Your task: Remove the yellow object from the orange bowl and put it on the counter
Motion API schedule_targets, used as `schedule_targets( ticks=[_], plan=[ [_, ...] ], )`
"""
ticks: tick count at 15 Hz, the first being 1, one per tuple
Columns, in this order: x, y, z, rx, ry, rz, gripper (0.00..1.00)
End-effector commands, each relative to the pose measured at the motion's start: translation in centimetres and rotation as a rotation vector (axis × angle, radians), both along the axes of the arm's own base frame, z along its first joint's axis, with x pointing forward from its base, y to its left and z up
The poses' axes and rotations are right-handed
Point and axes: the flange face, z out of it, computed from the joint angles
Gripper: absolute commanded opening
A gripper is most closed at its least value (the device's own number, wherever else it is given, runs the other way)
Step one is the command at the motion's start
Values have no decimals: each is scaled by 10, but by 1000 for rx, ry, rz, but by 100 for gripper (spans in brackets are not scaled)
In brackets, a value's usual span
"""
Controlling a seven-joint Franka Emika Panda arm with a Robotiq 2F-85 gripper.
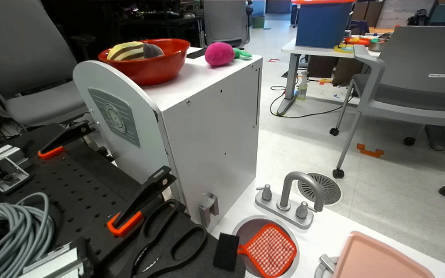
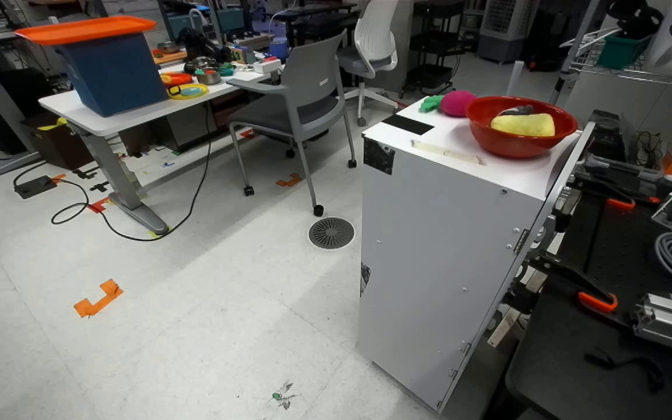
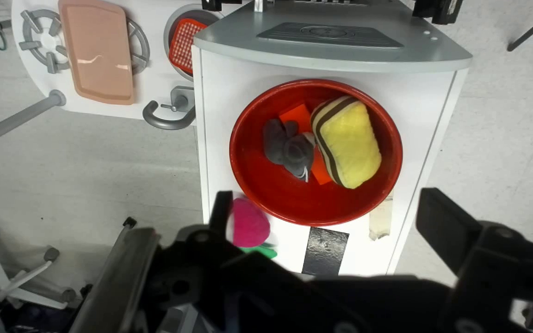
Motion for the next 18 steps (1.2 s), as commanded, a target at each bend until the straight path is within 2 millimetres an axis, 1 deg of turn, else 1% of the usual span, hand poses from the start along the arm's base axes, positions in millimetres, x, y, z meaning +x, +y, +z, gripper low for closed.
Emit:
schedule_targets(
  ticks=[1, 10, 11, 13, 18],
  plan=[
    [0, 0, 1, 0, 1, 0, 100],
    [0, 0, 1, 0, 1, 0, 100],
    [4, -1, 0, 18, 12, -6, 100],
    [10, -9, -2, 70, 31, -21, 100],
    [29, -50, -15, 221, 102, -82, 100]
  ],
)
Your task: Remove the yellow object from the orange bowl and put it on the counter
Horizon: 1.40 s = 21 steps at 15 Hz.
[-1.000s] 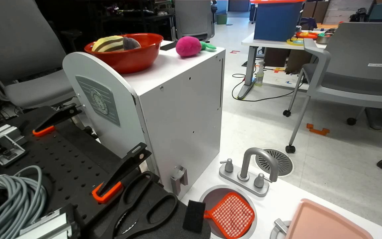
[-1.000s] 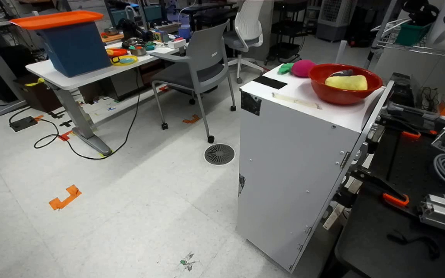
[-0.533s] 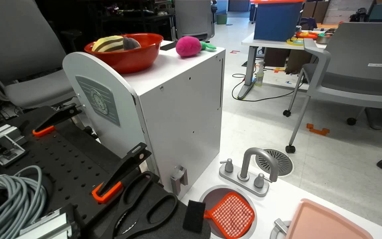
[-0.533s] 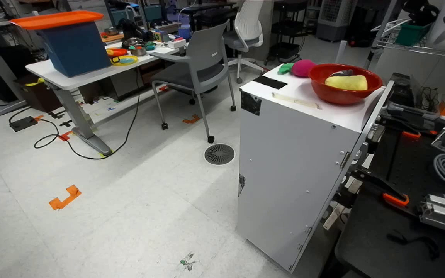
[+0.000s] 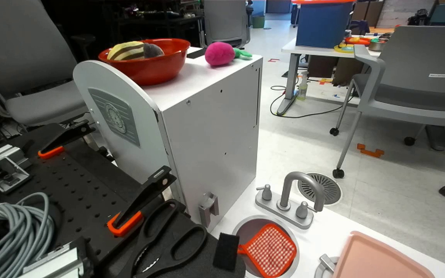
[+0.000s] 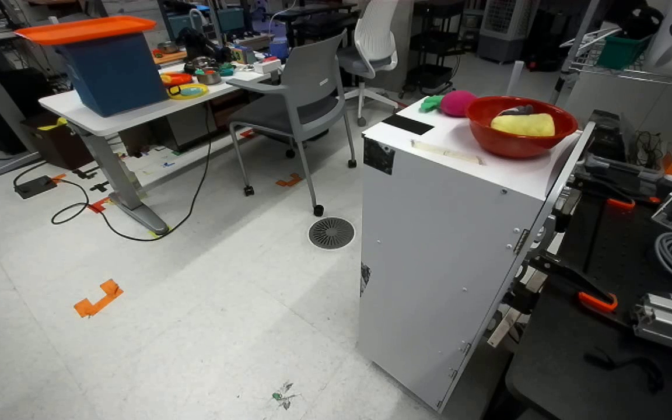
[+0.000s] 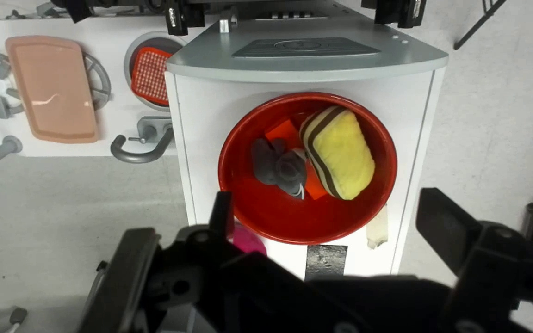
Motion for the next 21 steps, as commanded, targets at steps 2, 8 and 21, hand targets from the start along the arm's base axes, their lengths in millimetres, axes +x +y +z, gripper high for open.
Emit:
schedule_targets(
  ticks=[2, 8, 21],
  plan=[
    [26, -27, -8, 100, 70, -27, 100],
    [48, -20, -15, 161, 105, 35, 100],
    [72, -27, -41, -69, 324, -97, 100]
  ],
)
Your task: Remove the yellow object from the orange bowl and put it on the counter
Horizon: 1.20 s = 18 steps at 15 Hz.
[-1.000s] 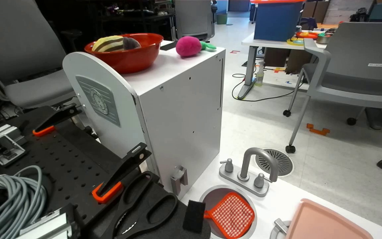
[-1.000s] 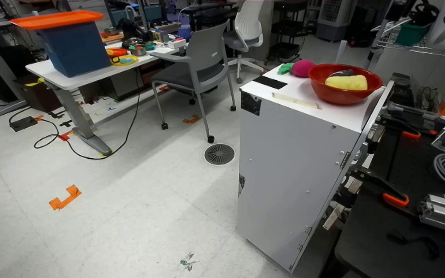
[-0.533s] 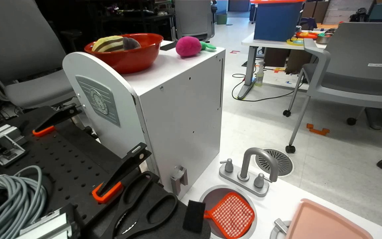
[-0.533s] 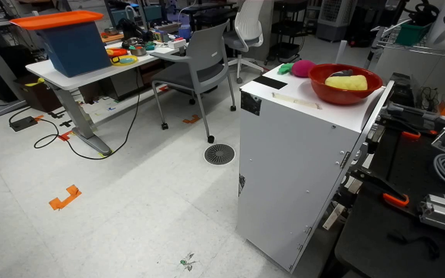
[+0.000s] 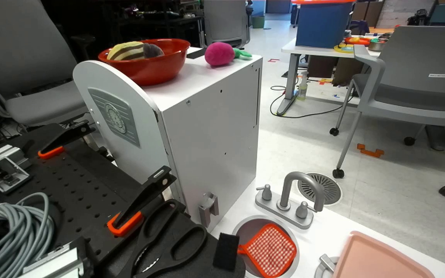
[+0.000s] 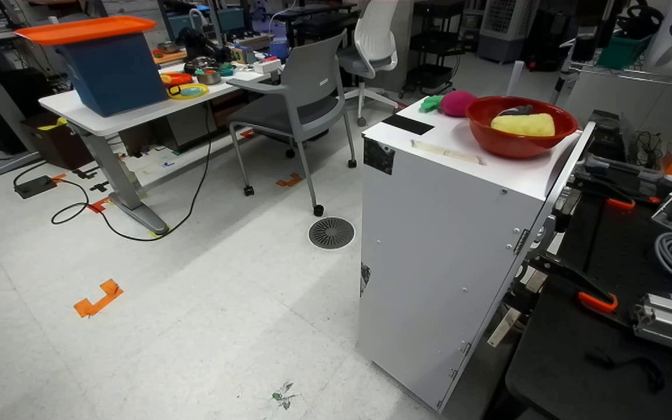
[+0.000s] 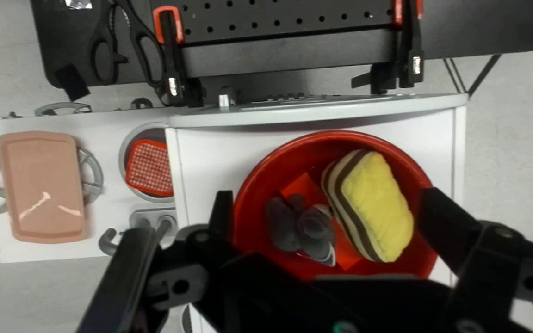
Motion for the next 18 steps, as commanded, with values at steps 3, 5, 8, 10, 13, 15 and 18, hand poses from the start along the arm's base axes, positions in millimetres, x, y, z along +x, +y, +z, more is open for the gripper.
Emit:
schedule_targets(
  ticks=[3, 5, 8, 10, 13, 15, 18],
  plan=[
    [17, -3, 5, -181, -20, -30, 100],
    [23, 2, 7, -169, -63, -22, 100],
    [33, 13, 12, -73, -170, -5, 100],
    [37, 17, 13, -30, -218, -1, 100],
    [38, 21, 12, 13, -245, 13, 100],
    [37, 23, 8, 30, -221, 21, 100],
    [34, 25, 2, 37, -184, 39, 100]
  ],
)
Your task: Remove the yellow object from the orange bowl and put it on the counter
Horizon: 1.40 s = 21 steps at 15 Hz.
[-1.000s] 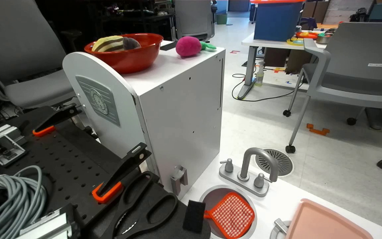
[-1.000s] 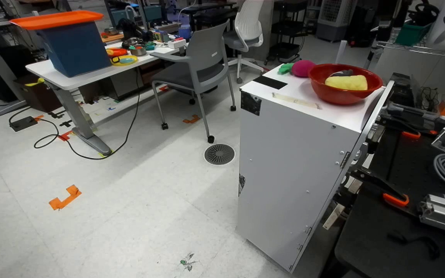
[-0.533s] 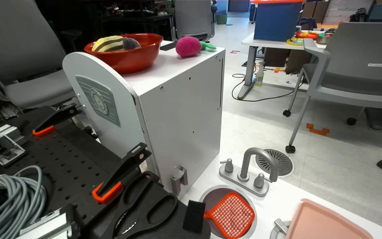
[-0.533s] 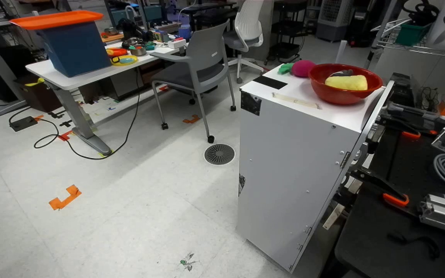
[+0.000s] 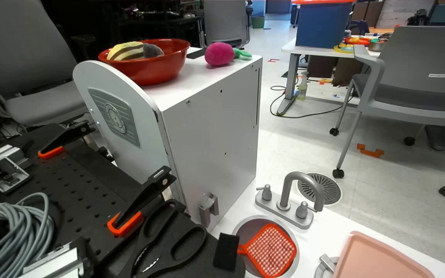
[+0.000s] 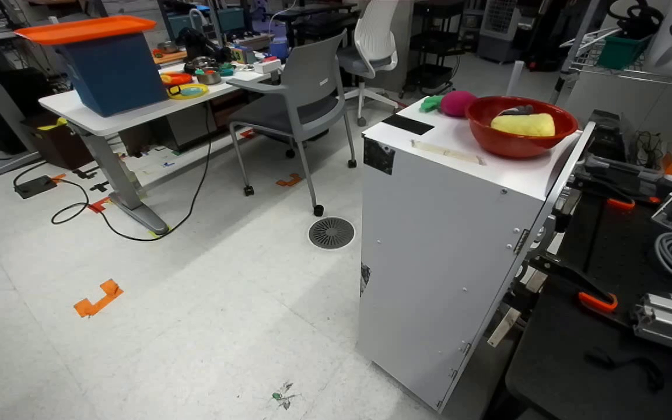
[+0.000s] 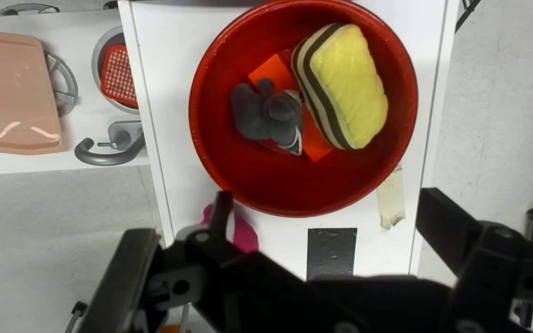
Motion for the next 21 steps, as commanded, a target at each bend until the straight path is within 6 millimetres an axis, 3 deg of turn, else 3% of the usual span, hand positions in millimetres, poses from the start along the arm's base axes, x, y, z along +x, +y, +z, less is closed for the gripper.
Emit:
schedule_targets(
  ticks=[1, 13, 21],
  plan=[
    [-2, 2, -8, 16, 40, 23, 100],
    [1, -3, -52, 46, 147, 60, 100],
    [0, -4, -56, 24, 178, 150, 100]
  ],
)
